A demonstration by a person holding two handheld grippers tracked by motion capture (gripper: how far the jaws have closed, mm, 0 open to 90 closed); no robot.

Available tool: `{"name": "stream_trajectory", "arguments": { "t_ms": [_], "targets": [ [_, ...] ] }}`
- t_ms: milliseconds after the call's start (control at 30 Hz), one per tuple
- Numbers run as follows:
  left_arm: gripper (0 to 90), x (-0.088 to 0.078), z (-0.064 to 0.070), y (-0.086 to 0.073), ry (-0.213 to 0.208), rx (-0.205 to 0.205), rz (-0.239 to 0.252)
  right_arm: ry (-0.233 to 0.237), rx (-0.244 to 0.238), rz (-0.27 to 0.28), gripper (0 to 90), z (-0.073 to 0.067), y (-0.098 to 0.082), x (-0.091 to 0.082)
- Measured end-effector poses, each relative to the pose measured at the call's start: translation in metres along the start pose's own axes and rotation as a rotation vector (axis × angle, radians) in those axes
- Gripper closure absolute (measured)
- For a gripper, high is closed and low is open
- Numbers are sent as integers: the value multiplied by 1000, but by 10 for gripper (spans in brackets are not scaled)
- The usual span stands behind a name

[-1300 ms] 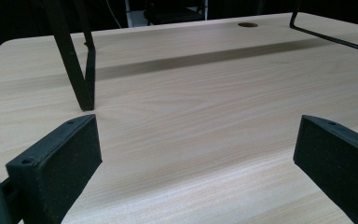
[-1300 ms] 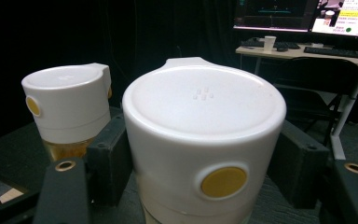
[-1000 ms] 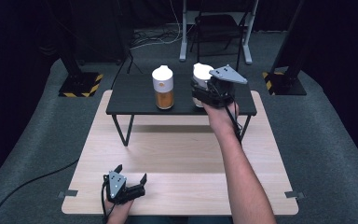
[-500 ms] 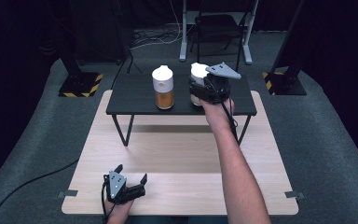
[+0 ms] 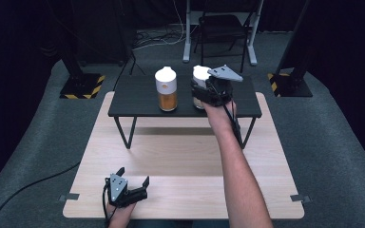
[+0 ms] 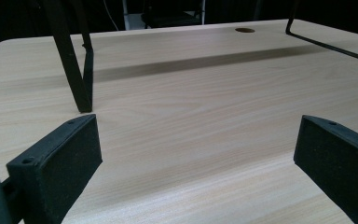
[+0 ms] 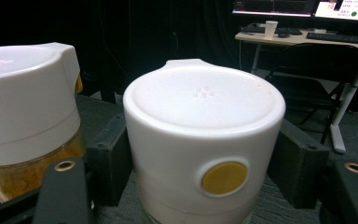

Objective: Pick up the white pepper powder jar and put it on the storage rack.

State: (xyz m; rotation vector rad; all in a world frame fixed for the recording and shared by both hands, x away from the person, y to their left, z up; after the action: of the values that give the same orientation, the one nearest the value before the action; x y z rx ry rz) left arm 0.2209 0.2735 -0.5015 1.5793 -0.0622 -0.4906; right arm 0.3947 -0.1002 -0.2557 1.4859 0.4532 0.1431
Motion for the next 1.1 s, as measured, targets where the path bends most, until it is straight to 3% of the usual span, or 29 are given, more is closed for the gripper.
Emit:
{"name": "stream_trajectory", "arguments": {
  "t_ms": [533, 700, 767, 867, 1100],
  "targets": [
    [2, 0, 2, 0, 4, 8, 3, 6, 4, 14, 295, 3, -4, 0],
    [1, -1, 2, -1, 6, 7, 5, -10, 5, 25, 180, 1, -4, 0],
    [0, 0, 2, -1, 6, 8, 4, -25, 32, 48, 18, 0, -8, -2],
    [0, 0, 2, -1, 8, 10, 4, -26, 35, 77, 0, 1, -14, -7],
    [0, 0, 3, 0, 11, 13, 0, -12, 33, 89, 0, 7, -20, -23]
  ]
}}
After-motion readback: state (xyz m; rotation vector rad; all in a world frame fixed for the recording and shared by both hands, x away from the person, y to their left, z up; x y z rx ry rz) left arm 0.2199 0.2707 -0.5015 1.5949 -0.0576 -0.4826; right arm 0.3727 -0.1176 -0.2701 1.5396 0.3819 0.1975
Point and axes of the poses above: each handheld gripper's, and its own axes: x roughly forward along the jaws, y roughly out of its top, z roughly to its right, the point moved 4 cm from there along x, roughly forward along the jaws
